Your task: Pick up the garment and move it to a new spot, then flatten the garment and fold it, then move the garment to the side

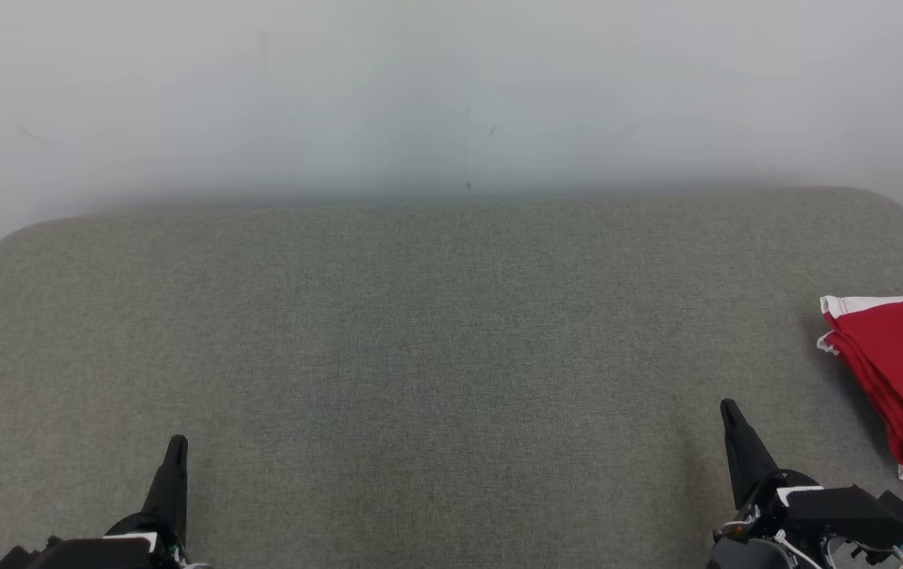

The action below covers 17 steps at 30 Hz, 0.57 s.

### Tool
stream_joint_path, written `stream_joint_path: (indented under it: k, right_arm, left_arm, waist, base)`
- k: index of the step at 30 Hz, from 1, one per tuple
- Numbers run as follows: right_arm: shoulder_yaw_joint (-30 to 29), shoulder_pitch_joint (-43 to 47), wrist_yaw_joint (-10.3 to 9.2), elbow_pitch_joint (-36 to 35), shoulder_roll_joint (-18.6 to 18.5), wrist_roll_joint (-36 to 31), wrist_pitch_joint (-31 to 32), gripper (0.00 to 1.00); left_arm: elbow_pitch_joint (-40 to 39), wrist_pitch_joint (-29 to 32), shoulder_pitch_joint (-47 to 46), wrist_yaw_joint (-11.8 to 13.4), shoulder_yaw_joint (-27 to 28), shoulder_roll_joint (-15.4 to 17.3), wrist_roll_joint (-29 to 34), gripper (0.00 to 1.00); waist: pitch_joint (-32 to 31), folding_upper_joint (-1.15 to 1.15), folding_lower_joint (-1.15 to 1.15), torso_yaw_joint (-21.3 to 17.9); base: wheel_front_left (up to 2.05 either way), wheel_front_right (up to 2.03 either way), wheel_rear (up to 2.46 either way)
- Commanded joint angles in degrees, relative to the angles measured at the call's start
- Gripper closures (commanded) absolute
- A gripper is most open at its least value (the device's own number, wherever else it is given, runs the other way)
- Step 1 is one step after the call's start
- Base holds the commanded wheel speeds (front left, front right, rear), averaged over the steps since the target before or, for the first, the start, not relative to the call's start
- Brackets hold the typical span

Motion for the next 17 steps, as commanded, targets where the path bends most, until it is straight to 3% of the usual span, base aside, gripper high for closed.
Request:
stream_joint_path:
  k: [1, 17]
  right_arm:
    - [0.0, -0.3, -0.12, -0.2, 0.2, 0.1, 0.1, 1.0]
    - [0.0, -0.3, -0.12, -0.2, 0.2, 0.1, 0.1, 1.0]
  left_arm:
    - [-0.2, 0.0, -0.5, -0.2, 0.2, 0.2, -0.3, 1.0]
    - [-0.2, 0.0, -0.5, -0.2, 0.1, 0.2, -0.3, 1.0]
  waist:
    - [0.0, 0.0, 0.0, 0.0]
    - [0.0, 0.0, 0.0, 0.0]
  base:
    - [0.0, 0.0, 0.0]
    - [0.0, 0.0, 0.0]
